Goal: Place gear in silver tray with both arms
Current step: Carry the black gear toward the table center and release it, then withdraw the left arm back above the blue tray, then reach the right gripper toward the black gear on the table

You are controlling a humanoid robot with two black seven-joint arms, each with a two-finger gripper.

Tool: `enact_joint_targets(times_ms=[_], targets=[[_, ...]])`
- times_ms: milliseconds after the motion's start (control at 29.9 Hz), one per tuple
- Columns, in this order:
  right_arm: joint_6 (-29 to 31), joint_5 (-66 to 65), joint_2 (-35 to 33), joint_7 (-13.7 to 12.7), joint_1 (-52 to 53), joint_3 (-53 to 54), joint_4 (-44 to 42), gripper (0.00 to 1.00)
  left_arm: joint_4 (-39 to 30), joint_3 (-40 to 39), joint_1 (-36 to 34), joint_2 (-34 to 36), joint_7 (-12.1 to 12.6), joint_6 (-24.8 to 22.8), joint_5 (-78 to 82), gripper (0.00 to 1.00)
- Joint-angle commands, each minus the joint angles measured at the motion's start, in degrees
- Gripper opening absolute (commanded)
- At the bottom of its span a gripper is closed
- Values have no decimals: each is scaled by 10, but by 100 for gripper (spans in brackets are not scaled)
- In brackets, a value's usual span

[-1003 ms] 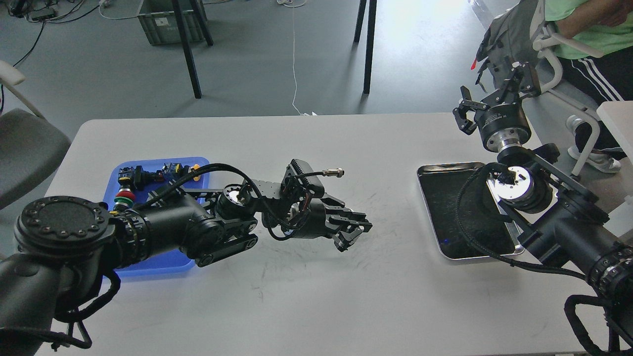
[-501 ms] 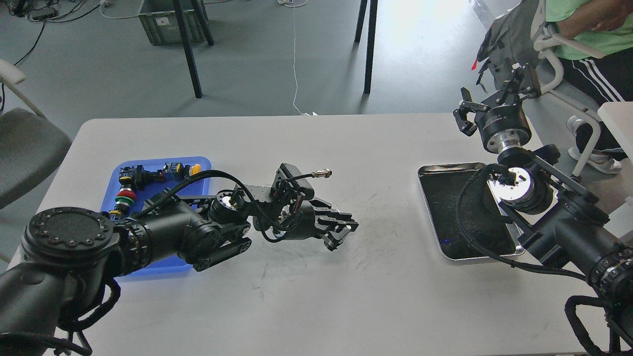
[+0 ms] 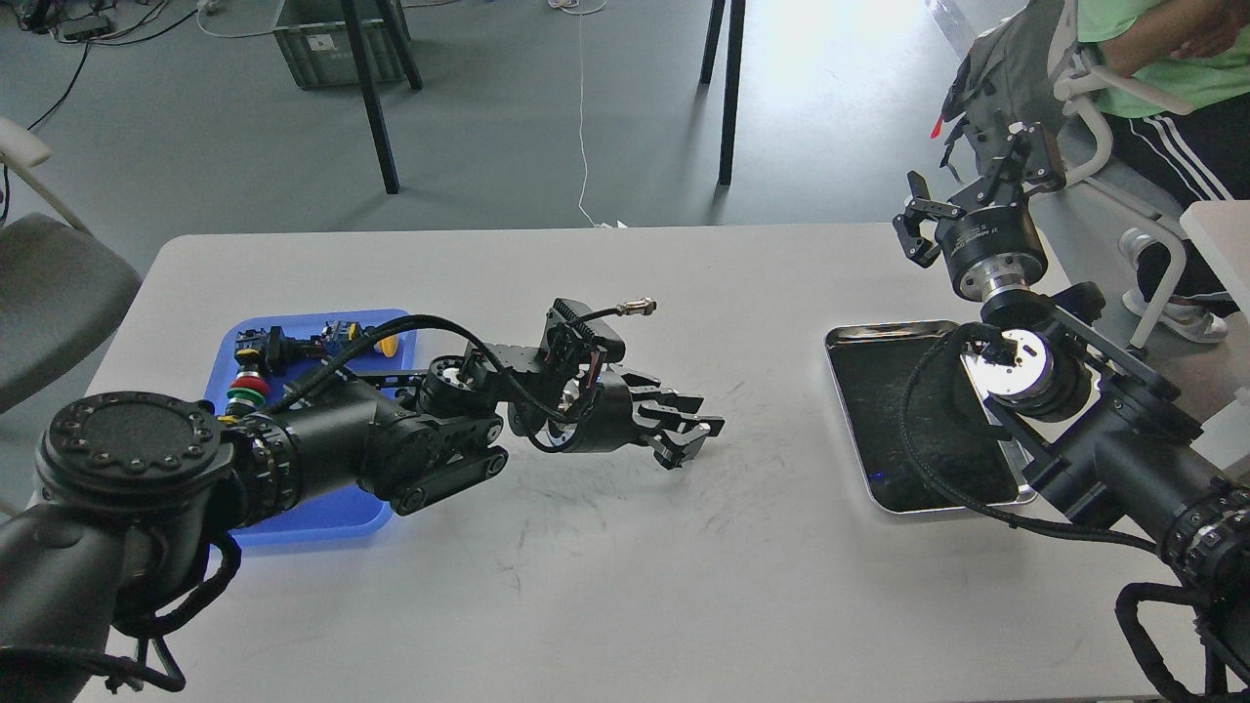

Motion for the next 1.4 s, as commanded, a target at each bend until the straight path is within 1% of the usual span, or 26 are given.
enact_joint_targets(times_ms=[0,67,267,435,568,635,735,802,903,936,1036,1070,1170,1270,1304,1371], targets=[[4,-23,-10,0,9,-54,10,99,0,-2,-33,29,0,-5,-51,49],[4,-35,-29,0,23,-83,19,99,-2,-3,-49,66,0,-6,-77,50],[3,-49,-35,0,66,-162,21,99,-3,-5,-61,165,0,-6,-153,54],[-17,-77,-41,0,125,-280,21,99,-2,-15,-60,230,0,-8,-226,59],[-47,-77,-40,0,166,-368,35,98,0,-39,-46,259,0,-9,-282,72],[-52,-78,-40,0,181,-398,45,97,3,-47,-26,274,0,-9,-318,76],[-54,-82,-40,0,205,-435,59,97,7,-48,-10,282,0,-12,-361,79],[-58,-92,-39,0,220,-463,67,96,21,-48,-7,285,0,-23,-405,82],[-68,-134,-38,0,244,-507,80,93,82,-48,16,278,0,-39,-486,85],[-71,-151,-37,0,250,-519,81,90,95,-50,20,277,0,-44,-504,86],[-76,-207,-35,0,268,-562,90,78,127,-50,24,273,0,-63,-550,86],[-76,-222,-34,0,272,-572,95,77,135,-50,26,269,0,-66,-559,86],[-78,-253,-34,0,288,-600,106,77,151,-55,27,262,0,-82,-580,87],[-78,-309,-33,0,316,-658,122,79,168,-77,28,260,0,-92,-589,87],[-78,-325,-31,0,329,-675,126,80,181,-85,34,258,0,-92,-589,87],[-75,-350,-29,0,348,-706,129,87,204,-104,40,243,0,-96,-592,87]])
